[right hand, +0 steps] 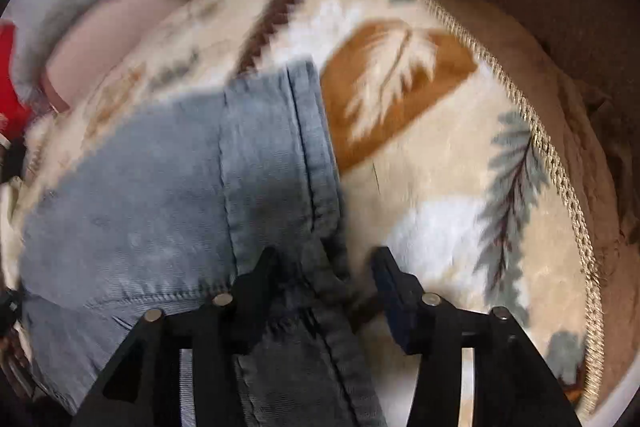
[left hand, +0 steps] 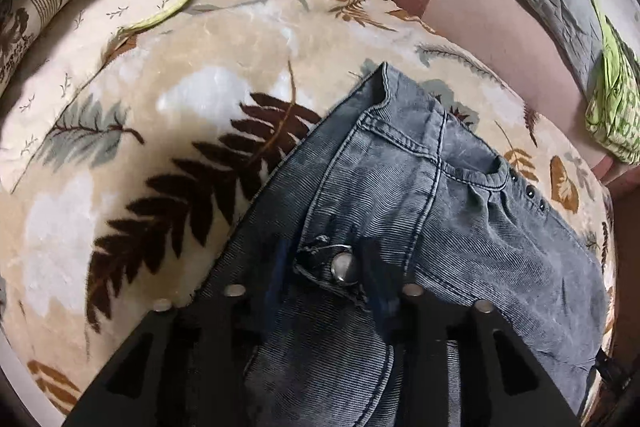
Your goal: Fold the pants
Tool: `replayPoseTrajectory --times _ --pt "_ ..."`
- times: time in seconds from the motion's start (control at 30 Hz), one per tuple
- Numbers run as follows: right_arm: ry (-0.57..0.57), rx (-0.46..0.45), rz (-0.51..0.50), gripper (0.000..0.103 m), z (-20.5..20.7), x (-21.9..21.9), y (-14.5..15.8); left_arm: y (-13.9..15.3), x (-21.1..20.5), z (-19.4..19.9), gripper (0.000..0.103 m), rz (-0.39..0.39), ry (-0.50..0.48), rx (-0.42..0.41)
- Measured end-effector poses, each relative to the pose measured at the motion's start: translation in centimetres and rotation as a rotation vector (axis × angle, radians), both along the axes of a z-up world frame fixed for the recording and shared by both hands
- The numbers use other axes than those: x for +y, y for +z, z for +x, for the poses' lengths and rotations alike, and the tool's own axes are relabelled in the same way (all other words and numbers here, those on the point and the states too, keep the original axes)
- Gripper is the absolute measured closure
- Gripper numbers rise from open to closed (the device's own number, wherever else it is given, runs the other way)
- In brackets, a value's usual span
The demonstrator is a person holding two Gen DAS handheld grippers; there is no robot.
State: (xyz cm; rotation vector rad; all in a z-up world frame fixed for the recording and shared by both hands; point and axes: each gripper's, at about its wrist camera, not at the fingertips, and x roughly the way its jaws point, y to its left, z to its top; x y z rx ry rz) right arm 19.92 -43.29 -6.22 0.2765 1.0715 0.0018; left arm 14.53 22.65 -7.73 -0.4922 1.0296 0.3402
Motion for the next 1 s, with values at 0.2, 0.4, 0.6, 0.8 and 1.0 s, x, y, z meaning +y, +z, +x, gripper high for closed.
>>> replayPoseTrajectory --times 0.2,0.4,0.6,0.8,1.0 --pt "-0.009 -0.104 0.035 0.025 1.6 -1.2 4.2 3.2 1.0 0.9 0.029 -0.001 -0.011 -0.088" --pt "0.005 -0.088 0.119 0.025 9.7 -0.8 3.4 2.9 0.3 7.2 0.029 -0.063 -0.131 -0.07" --pt "0.033 -0.01 0.17 0.025 12.5 -0.2 0.3 1.7 0.7 12.1 0.041 -0.089 -0.166 -0.04" --pt "0.056 0.001 0.19 0.035 12.9 -0.4 0.0 0.1 0.8 15.0 0.083 -0.094 -0.174 0.019" --pt "0.042 0.01 0.16 0.034 13.9 -0.7 0.6 -0.7 0.7 16.1 0.047 -0.147 -0.174 -0.005"
